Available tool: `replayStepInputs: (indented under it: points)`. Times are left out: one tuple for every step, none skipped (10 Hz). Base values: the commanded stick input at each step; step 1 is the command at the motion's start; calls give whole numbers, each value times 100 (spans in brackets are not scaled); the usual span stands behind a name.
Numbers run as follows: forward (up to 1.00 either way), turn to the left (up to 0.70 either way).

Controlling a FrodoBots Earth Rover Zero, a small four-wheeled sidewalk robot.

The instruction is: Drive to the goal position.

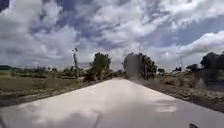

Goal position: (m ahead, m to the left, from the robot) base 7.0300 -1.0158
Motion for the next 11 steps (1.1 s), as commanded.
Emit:
replayStepInputs:
  points:
    - [69, -4]
    - [69, -6]
    - [69, -12]
    - [69, -7]
    - [69, -2]
    - [69, 0]
    - [69, -6]
    - [69, -12]
    - [69, -9]
    - [69, 0]
    - [69, 1]
